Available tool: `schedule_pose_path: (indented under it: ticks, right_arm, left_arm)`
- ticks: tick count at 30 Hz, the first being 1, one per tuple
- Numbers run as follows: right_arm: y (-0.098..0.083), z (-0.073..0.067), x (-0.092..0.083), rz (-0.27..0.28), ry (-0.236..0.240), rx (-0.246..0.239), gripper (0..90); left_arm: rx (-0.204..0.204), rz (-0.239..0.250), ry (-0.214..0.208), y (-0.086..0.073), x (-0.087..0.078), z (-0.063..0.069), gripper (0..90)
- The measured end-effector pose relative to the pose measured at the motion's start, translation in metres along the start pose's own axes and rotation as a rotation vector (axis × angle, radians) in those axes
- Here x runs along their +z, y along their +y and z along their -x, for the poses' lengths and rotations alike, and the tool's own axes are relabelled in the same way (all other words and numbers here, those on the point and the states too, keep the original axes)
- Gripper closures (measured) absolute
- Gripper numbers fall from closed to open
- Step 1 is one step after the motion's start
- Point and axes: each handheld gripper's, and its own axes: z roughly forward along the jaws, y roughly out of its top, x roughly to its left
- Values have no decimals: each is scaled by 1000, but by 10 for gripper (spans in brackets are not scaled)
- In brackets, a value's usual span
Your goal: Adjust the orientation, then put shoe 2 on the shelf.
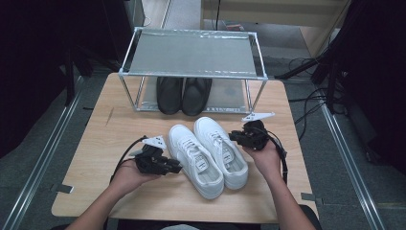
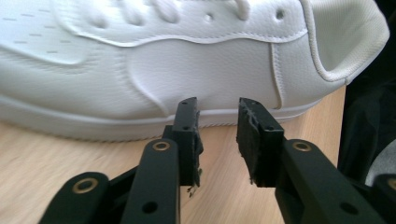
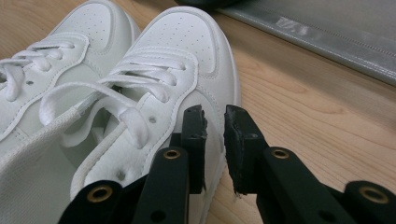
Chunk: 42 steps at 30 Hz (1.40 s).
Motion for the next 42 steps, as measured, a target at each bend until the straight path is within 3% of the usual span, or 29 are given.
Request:
schedule_pose_path:
  ticks: [4,8,12,29,42]
  right_arm:
    - [-1,1,-4,17,0,14,732]
    - [-4,1,-10,66,38,53,698]
    - [-6,-3,-16,84,32,47,685]
    - [-16,-16,-46,163,46,68,604]
    - [-18,-39,-57,183,47,54,524]
  left_arm:
    - [-16,27,22,-4,-14,-7,655]
    - [-21,61,55,-6,-25,-14,604]
    - [-27,81,66,-5,-30,-22,574]
    - [-40,70,102,-1,-30,-32,452]
    - [-53,70,109,7,-29,-41,421]
